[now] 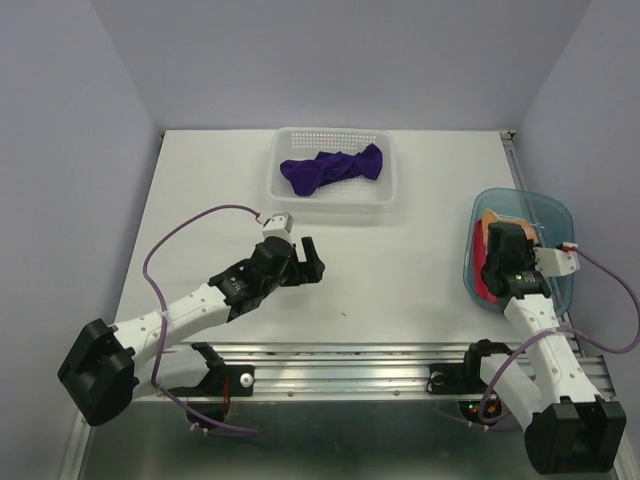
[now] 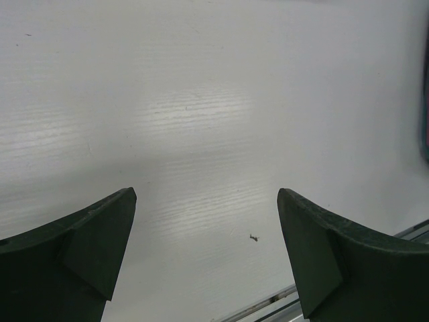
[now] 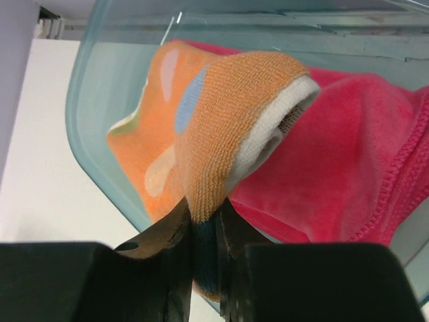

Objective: Fold and stack the towels
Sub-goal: Neatly place the folded towel into the bin

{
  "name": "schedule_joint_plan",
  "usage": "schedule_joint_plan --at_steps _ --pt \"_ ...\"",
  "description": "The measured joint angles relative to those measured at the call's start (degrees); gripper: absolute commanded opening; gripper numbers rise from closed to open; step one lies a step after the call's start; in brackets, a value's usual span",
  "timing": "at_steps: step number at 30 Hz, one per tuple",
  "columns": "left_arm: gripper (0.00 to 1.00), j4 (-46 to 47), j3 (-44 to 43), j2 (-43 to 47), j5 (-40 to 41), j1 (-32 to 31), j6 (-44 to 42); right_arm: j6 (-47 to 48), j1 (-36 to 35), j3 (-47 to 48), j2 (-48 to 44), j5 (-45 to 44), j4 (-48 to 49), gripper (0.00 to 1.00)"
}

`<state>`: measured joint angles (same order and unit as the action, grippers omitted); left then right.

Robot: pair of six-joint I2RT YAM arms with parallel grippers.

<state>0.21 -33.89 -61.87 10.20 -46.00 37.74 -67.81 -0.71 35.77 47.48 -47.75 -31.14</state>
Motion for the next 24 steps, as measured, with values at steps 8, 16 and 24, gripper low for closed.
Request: schedule_joint_plan --at_steps 8,16,24 --pt "0.99 0.0 0.0 0.0 -0.3 0.0 0.0 -3.0 0.0 -1.9 -4.3 3.2 -4.8 0.92" --pt "0.99 0.0 0.0 0.0 -0.4 0.0 0.0 -3.4 0.0 -1.0 -17.2 3.4 -11.4 1.0" --pt "0.99 0.0 0.0 0.0 -0.6 0.0 0.0 8.2 0.0 10.1 -14.5 6.4 -13.3 1.0"
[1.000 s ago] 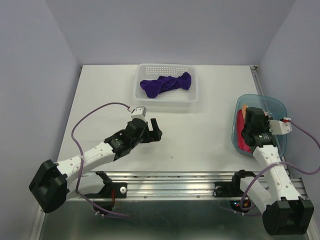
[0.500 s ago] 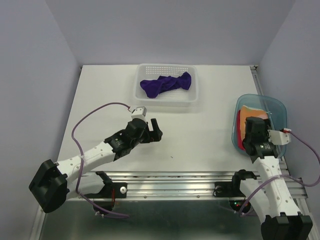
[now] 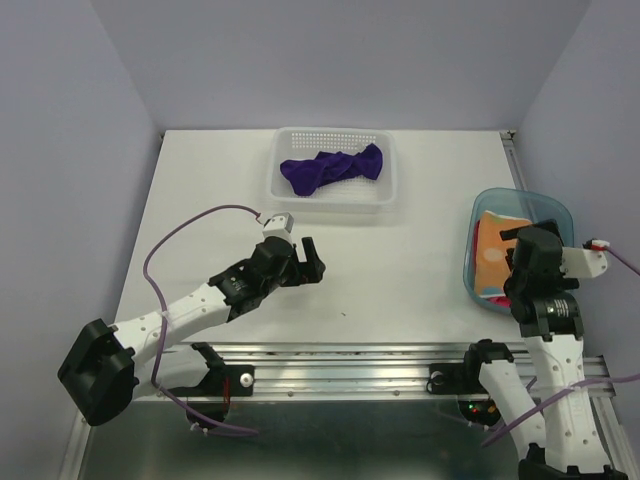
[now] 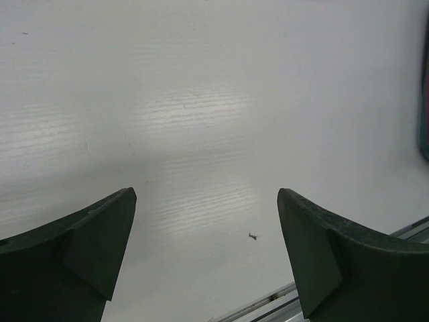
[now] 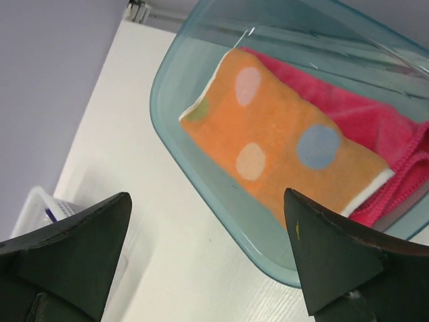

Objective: Fold and stack the towels
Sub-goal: Neatly place the folded towel into the bin, then grab crumpled towel

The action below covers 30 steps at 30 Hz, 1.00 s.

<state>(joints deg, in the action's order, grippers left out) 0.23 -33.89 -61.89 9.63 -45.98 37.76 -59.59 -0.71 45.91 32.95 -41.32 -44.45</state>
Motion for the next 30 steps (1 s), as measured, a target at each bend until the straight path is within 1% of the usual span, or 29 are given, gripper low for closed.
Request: schedule_joint_plan --at_steps 3,5,8,12,14,17,18,20,24,28,30 --pt "0.99 0.0 0.0 0.0 0.1 0.0 0.0 5.9 0.0 4.1 5.8 4.2 2.4 1.0" --pt "0.99 -0.1 0.0 0.0 0.2 0.0 0.0 7.2 0.0 4.9 11.1 5.8 3.3 1.0" --pt "0.99 -0.2 0.0 0.3 0.8 0.2 0.1 8.6 0.0 4.6 16.7 8.8 5.0 1.0" --pt "0.99 -2.0 -0.7 1.5 2.0 1.1 0.3 14.3 0.0 2.7 19.3 17.9 10.5 1.0" --pt "0.99 -4.1 -3.1 1.6 3.1 2.2 0.3 18.0 0.0 2.8 21.5 23.9 15.0 1.0" --pt "0.99 -4.7 -8.1 1.3 4.0 4.3 -0.3 21.7 0.0 2.8 25.7 30.6 19.1 1.0" --pt "0.99 -4.7 -11.2 0.2 4.1 5.5 -1.7 23.4 0.0 2.8 27.3 34.2 20.9 1.0" --pt "0.99 -5.0 -16.5 -2.8 4.2 6.8 -3.3 25.5 -0.3 2.7 28.9 38.7 23.7 1.0" --pt "0.99 -5.1 -30.3 -14.0 4.1 9.3 -8.4 28.7 -2.8 1.2 29.3 43.6 29.2 1.0" --pt "0.99 -6.3 -40.4 -24.5 3.6 11.3 -13.7 29.8 -4.5 -3.3 28.3 44.9 32.0 1.0" --pt "0.99 -8.1 -47.0 -31.1 3.6 12.3 -15.7 29.8 -4.7 -4.8 27.8 44.9 32.0 1.0"
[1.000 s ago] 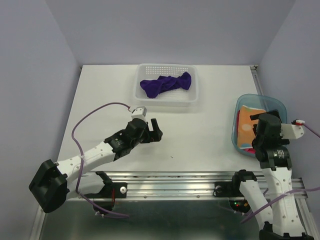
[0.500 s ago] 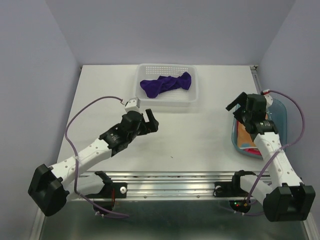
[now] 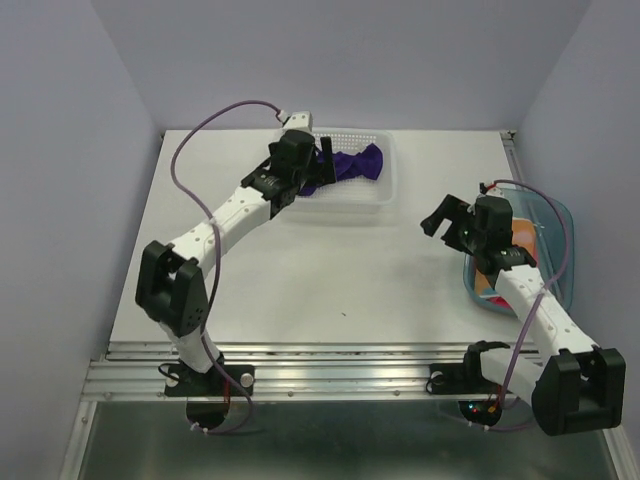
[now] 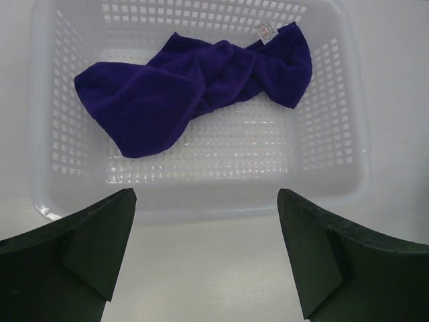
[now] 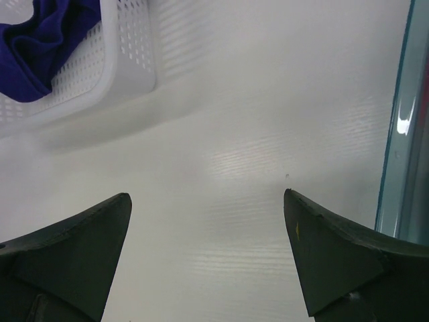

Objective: Fold and stack the towels
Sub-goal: Grab crumpled towel

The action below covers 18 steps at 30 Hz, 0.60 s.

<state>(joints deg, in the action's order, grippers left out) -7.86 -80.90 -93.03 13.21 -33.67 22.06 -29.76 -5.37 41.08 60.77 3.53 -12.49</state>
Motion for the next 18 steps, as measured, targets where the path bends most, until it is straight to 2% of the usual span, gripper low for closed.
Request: schedule_joint_plan --at_steps 8,15,17,18 --pt "0.99 -8.8 -23.1 -24.3 1.3 3.8 -2.8 -0.5 0.0 -2.7 -3.7 0.2 1.2 1.0" --pt "0.98 -13.8 -37.1 -40.9 -0.5 6.5 -3.0 -0.5 0.0 -2.7 -4.5 -0.5 1.6 1.0" --pt "0.81 -14.6 -39.8 -44.1 -1.1 7.2 -2.9 -0.5 0.0 -2.7 -4.5 -1.0 1.6 1.0" --pt "0.55 -15.7 -41.6 -45.9 -1.5 7.6 -2.8 -0.5 0.0 -2.7 -4.5 -1.1 1.6 1.0"
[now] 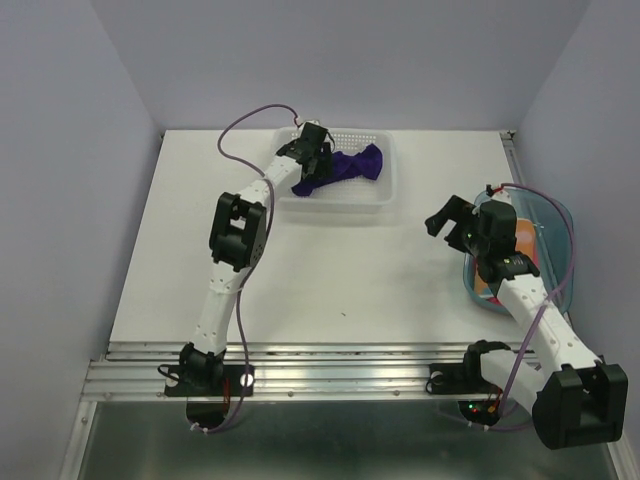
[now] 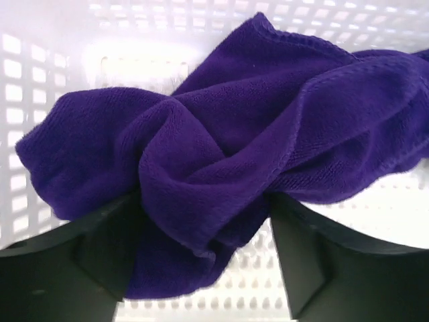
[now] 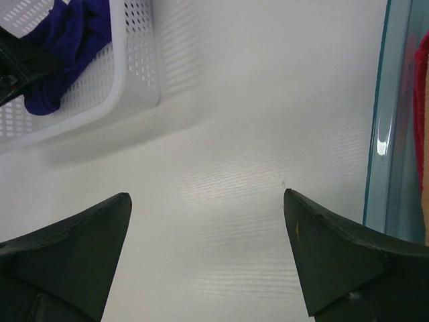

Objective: Fold and stack the towels
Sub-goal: Grab crumpled towel, then move the towel to the center of the board

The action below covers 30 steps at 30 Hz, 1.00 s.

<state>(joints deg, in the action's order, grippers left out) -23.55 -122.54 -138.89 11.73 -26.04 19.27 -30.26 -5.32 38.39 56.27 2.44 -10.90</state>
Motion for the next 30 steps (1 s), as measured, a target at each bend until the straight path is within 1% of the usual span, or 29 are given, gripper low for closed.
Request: schedule_joint_plan --at_steps 1,2,3,9,14,16,20,23,25,26,27,29,30 --pt "0.34 -0.5 -1.5 -1.3 -0.6 0.4 -0.1 0.0 0.0 0.0 0.0 -0.1 0.0 1.0" --pt "0.05 -0.4 -2.3 -2.0 -1.1 0.7 0.3 0.0 0.0 -0.1 0.0 -0.2 0.0 1.0" --pt "0.0 -0.3 -2.5 -2.2 -1.7 1.0 0.0 0.0 0.0 -0.3 -0.1 -0.3 0.2 1.0" --pt "0.0 1.6 -1.6 0.3 -4.5 1.6 -1.2 0.0 0.0 -0.9 -0.5 -1.0 0.2 1.0" --pt "0.0 3.6 3.0 9.4 -10.3 1.6 -2.2 0.1 0.0 -1.0 -2.4 -1.1 0.3 1.0" --pt "0.0 5.7 6.0 15.8 -13.4 1.4 -2.5 0.1 0.0 -1.0 -3.2 -1.1 0.4 1.0" --pt "0.0 11.0 14.3 32.1 -19.6 -0.2 -2.9 0.0 0.0 -1.8 -5.7 -0.8 1.1 1.0" --pt "0.0 16.9 21.5 43.4 -25.7 -2.4 -2.8 0.0 0.0 -2.3 -7.4 -0.1 1.3 1.0" --pt "0.0 20.5 27.1 52.1 -29.0 -5.8 -2.9 0.0 0.0 -2.6 -8.3 0.3 1.3 1.0" --pt "0.0 21.6 28.6 54.0 -29.3 -7.0 -2.8 0.0 0.0 -2.7 -8.7 0.6 1.2 1.0" --pt "0.0 23.1 30.9 57.8 -29.8 -9.7 -2.9 0.0 0.0 -2.7 -9.0 0.8 1.3 1.0" --pt "0.0 25.4 35.4 62.1 -30.1 -13.3 -2.7 0.0 0.0 -2.7 -9.7 1.3 1.2 1.0" --pt "0.04 26.2 37.6 63.6 -30.0 -14.5 -2.4 0.0 0.0 -2.8 -10.1 1.5 1.3 1.0"
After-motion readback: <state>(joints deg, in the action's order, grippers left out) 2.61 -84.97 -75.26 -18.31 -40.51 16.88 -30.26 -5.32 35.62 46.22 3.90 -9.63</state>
